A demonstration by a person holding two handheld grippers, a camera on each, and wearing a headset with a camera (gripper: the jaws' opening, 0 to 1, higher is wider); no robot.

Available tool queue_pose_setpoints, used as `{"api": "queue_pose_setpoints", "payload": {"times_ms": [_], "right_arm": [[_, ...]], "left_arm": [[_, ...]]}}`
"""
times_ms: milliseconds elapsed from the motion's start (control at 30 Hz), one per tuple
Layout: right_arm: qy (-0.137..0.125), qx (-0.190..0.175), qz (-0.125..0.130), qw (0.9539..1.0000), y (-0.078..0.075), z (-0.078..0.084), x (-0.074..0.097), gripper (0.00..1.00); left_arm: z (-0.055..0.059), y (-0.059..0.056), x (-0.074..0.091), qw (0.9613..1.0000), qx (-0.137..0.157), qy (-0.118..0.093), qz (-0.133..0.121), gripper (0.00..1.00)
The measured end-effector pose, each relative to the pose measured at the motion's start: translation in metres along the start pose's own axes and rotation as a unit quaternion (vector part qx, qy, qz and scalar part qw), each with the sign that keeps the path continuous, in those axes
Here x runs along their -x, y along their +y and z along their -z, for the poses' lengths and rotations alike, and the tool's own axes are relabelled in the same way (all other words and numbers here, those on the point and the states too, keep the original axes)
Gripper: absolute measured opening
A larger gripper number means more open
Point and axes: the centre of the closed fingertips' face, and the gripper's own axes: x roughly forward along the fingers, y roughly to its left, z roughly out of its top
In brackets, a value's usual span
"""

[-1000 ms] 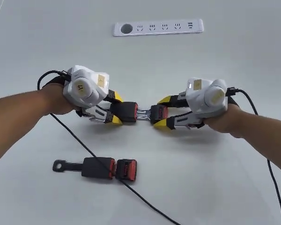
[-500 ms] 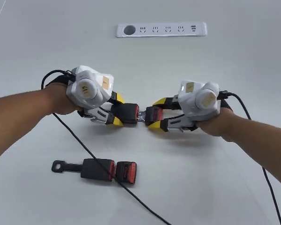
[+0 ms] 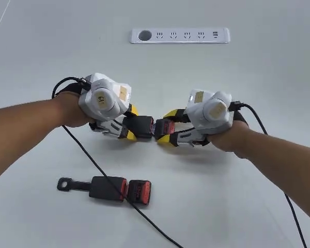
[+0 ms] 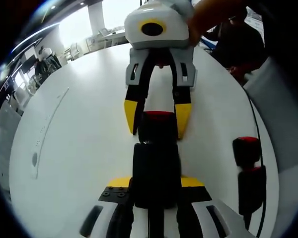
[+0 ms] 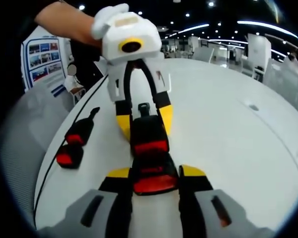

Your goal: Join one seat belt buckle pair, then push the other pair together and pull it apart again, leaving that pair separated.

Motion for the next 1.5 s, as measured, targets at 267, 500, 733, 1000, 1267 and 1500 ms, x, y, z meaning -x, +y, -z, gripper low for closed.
{"api": "queue_pose_setpoints", "payload": {"times_ms": [267,500,733,1000,1267,1500], "right_arm": [[0.007,0.005,0.001,1.0,0.0,0.0,-0.001,0.34],[0.01,0.009,0.0,0.9999,0.0,-0.001,-0.001,0.35],[0.016,0.017,0.005,0.9997,0.0,-0.001,-0.001,0.35],[0.026,0.034,0.007,0.999,0.0,0.0,-0.001,0.35],[0.037,0.041,0.01,0.9985,0.0,0.003,0.002,0.35],[0.043,0.041,0.014,0.9981,-0.002,0.008,0.009,0.36]], "left_arm": [[-0.001,0.001,0.0,1.0,0.0,0.004,0.0,0.34],[-0.001,0.001,0.0,1.0,0.002,0.0,0.0,0.34],[-0.002,0.001,0.001,1.0,0.002,0.0,0.0,0.34],[-0.002,0.001,0.001,1.0,0.003,0.0,-0.001,0.34],[-0.002,0.0,0.001,1.0,0.004,-0.002,-0.002,0.34],[-0.002,0.0,0.001,1.0,0.007,-0.007,-0.002,0.35]]}}
